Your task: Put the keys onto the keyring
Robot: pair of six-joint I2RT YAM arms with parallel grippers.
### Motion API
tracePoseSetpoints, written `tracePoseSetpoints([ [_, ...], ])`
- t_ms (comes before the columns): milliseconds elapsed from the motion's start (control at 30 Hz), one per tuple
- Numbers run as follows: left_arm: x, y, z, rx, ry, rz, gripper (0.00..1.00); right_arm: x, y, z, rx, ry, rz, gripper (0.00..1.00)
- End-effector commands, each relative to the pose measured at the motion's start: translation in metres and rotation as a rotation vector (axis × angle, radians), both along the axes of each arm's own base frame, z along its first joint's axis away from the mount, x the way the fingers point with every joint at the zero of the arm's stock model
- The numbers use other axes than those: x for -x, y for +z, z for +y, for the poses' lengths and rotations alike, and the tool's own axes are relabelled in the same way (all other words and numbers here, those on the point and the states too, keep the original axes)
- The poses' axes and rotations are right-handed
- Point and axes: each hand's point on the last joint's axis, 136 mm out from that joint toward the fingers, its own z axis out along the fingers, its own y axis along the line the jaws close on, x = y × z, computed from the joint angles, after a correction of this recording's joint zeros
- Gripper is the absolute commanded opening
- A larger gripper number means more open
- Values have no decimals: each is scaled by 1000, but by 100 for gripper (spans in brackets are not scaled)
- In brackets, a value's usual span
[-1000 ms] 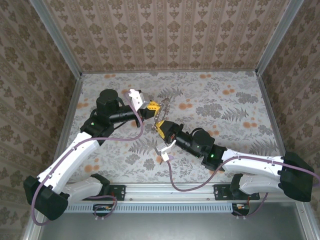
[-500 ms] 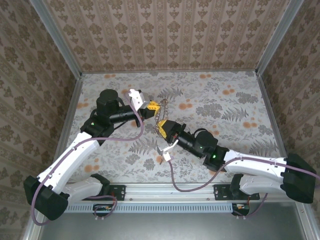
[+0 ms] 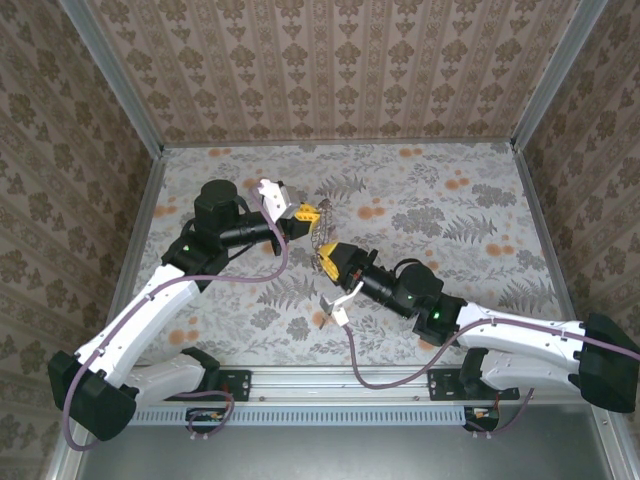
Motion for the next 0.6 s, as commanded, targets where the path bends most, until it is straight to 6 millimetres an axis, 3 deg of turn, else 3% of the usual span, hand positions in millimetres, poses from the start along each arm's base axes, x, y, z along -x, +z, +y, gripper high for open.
tracePoseSetpoints([
  [0, 2, 15, 2, 42, 0, -35, 0, 6, 4, -3, -33, 31, 26, 13],
  [167, 3, 13, 1, 37, -6, -30, 0, 6, 1, -7, -31, 49, 89, 0],
  [567, 3, 18, 0, 41, -16, -40, 0, -1, -1, -18, -74, 39, 149, 0],
])
